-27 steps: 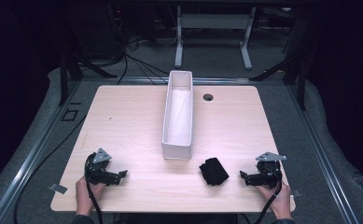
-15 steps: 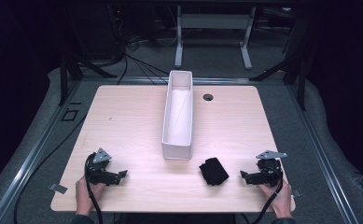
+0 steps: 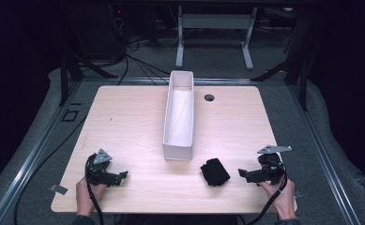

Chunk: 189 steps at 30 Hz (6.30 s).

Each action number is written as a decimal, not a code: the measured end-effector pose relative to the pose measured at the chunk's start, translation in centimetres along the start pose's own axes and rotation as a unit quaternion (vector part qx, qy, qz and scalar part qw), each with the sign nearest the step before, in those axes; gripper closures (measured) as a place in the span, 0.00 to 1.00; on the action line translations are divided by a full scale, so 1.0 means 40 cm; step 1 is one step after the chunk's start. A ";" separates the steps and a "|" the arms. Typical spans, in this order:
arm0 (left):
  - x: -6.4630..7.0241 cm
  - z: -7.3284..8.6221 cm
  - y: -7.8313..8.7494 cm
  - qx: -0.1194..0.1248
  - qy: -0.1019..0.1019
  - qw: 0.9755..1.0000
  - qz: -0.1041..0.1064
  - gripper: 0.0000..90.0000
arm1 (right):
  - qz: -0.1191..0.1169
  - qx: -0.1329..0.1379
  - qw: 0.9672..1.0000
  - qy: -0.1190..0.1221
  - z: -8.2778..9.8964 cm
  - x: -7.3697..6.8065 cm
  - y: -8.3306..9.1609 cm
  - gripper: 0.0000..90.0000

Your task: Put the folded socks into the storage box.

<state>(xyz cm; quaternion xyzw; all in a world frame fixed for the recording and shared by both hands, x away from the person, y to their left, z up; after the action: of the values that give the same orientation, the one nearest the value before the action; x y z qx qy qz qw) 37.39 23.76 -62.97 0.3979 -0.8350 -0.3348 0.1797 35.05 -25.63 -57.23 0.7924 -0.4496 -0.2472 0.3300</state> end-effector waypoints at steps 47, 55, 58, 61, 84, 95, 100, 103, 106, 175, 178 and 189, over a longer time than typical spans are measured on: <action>0.000 0.000 0.000 0.000 0.000 1.000 -0.001 0.01 | -0.025 -0.185 0.980 0.063 -0.041 -0.222 -0.159 0.47; 0.000 0.000 0.000 0.000 0.000 1.000 -0.001 0.01 | -0.022 -0.160 0.983 0.086 -0.038 -0.210 -0.148 0.67; 0.000 0.000 0.000 0.000 0.000 1.000 -0.002 0.01 | -0.027 -0.152 0.984 0.090 -0.039 -0.201 -0.148 0.69; 0.000 0.000 0.000 0.000 0.000 1.000 -0.002 0.01 | -0.042 -0.145 0.985 0.084 -0.039 -0.203 -0.148 0.70; 0.000 0.000 0.000 0.000 0.001 1.000 -0.001 0.01 | -0.049 -0.131 0.982 0.131 -0.101 -0.173 -0.112 0.71; 0.000 0.000 0.000 0.000 0.002 1.000 -0.001 0.01 | -0.046 -0.128 0.977 0.164 -0.139 -0.142 -0.090 0.71; 0.000 0.000 0.000 0.000 0.002 1.000 -0.001 0.01 | -0.040 -0.131 0.976 0.168 -0.156 -0.123 -0.087 0.71; 0.000 0.000 0.000 0.000 0.002 1.000 -0.001 0.01 | -0.039 -0.130 0.976 0.168 -0.168 -0.111 -0.085 0.71; 0.000 0.000 0.000 0.000 0.002 1.000 -0.001 0.01 | -0.040 -0.129 0.976 0.172 -0.179 -0.105 -0.083 0.71; 0.000 0.001 0.000 0.000 0.002 1.000 -0.002 0.01 | -0.010 -0.102 0.947 0.304 -0.471 -0.139 0.013 0.71; 0.000 0.001 0.001 0.000 0.002 1.000 -0.002 0.01 | -0.012 -0.101 0.947 0.306 -0.482 -0.149 0.015 0.71; 0.000 0.000 0.000 0.000 0.002 1.000 -0.002 0.01 | -0.020 -0.099 0.940 0.327 -0.520 -0.193 0.017 0.71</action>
<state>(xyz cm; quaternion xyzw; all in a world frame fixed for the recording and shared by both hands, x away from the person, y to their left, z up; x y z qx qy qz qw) 37.37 23.78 -62.97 0.4002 -0.8340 -0.3341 0.1807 45.35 -12.88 -42.25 0.8021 -0.2742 -0.0246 0.5299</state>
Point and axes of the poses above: each handheld gripper's, and its own axes: y roughly backward along the jaws, z roughly out of its underside, x roughly to its right, the point moved 8 cm from there along -y, roughly forward along the jaws, and after that the axes turned 3 degrees about z, right-handed, at the moved point
